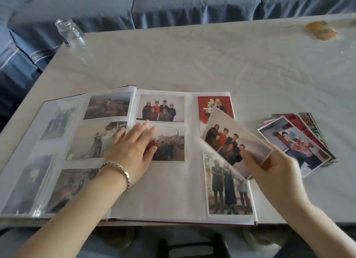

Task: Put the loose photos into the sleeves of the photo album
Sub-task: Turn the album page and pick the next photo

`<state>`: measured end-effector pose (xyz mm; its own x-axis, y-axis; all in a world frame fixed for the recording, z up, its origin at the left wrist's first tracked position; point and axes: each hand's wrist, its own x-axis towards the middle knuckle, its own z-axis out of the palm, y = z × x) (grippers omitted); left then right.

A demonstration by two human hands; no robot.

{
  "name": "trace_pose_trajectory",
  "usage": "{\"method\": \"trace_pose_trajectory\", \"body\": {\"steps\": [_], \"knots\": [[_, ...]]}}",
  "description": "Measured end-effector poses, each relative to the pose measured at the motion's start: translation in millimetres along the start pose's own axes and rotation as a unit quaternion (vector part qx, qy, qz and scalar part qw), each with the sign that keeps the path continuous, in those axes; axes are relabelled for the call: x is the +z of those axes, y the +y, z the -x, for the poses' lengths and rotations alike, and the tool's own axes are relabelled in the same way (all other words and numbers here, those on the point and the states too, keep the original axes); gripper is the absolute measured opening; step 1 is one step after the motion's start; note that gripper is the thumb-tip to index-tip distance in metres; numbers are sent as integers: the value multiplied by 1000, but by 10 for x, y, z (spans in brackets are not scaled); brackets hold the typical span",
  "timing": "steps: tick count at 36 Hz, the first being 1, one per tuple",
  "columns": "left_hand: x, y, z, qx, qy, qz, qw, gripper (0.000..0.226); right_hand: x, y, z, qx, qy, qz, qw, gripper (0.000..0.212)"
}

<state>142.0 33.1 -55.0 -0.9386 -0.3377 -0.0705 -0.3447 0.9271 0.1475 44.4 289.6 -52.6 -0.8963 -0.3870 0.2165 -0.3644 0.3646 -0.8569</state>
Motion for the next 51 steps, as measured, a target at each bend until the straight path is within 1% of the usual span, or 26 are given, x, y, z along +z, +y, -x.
{"method": "trace_pose_trajectory", "body": {"steps": [1, 2, 3, 4, 7, 8, 10, 12, 14, 17, 21, 23, 25, 27, 30, 31, 34, 39, 43, 44, 45, 47, 49, 51], "knots": [[20, -39, -7, -17, -34, -29, 999, 58, -15, 10, 9, -47, -7, 39, 998, 46], [58, -73, -10, -23, -51, -61, 997, 70, -21, 32, 26, -80, -15, 68, 994, 45], [93, -96, -6, -20, -52, -87, 995, 79, -21, 54, 45, -98, -22, 87, 991, 46], [122, -111, -1, -17, -50, -106, 993, 84, -18, 63, 62, -107, -29, 97, 989, 45], [157, -129, 6, -16, -29, -99, 995, 78, -1, 83, 128, -118, -48, 118, 985, 40], [161, -139, 3, -15, -30, -94, 995, 74, 7, 86, 150, -107, -56, 121, 985, 39], [162, -151, 0, -9, -30, -93, 995, 67, 14, 88, 185, -53, -67, 120, 989, 36], [159, -136, 8, -10, -35, -90, 995, 70, 5, 69, 196, 25, -91, 121, 988, 29], [161, -118, 17, -14, -27, -90, 995, 76, -23, 39, 194, 87, -135, 127, 979, 28], [157, -111, 12, -21, -27, -101, 994, 83, -80, 3, 170, 151, -210, 130, 957, 26], [162, -110, 16, -24, -32, -107, 993, 85, -95, 6, 109, 203, -326, 118, 916, 17], [160, -109, 17, -21, -28, -100, 994, 84, -76, 25, 85, 225, -375, 96, 894, 13], [154, -107, 16, -18, -27, -93, 995, 83, -43, 49, 70, 248, -402, 60, 880, 16], [146, -105, 17, -17, -28, -92, 995, 83, -11, 76, 45, 266, -411, 42, 871, 21], [144, -104, 14, -19, -32, -95, 995, 83, 39, 109, 2, 284, -424, 59, 858, 31], [142, -102, 14, -21, -33, -96, 995, 81, 53, 109, -8, 288, -426, 60, 856, 31], [132, -99, 7, -28, -41, -96, 994, 69, 110, 54, -30, 284, -440, 42, 851, 23], [120, -97, 3, -29, -53, -101, 993, 67, 300, -63, -30, 250, -462, 22, 851, 23], [113, -112, -5, -25, -53, -95, 994, 65, 411, -163, -57, 243, -483, -8, 841, 7], [116, -114, -5, -23, -51, -94, 994, 65, 409, -190, -81, 243, -485, -2, 840, 9], [119, -117, -3, -21, -48, -94, 994, 64, 396, -207, -112, 241, -481, 5, 843, 13], [130, -123, 1, -19, -41, -93, 995, 63, 357, -210, -191, 236, -444, 19, 864, 18], [139, -126, 1, -21, -31, -85, 996, 61, 300, -179, -272, 238, -401, 35, 884, 14], [145, -122, 2, -24, -28, -82, 996, 61, 241, -156, -342, 233, -394, 50, 888, 9]]}}
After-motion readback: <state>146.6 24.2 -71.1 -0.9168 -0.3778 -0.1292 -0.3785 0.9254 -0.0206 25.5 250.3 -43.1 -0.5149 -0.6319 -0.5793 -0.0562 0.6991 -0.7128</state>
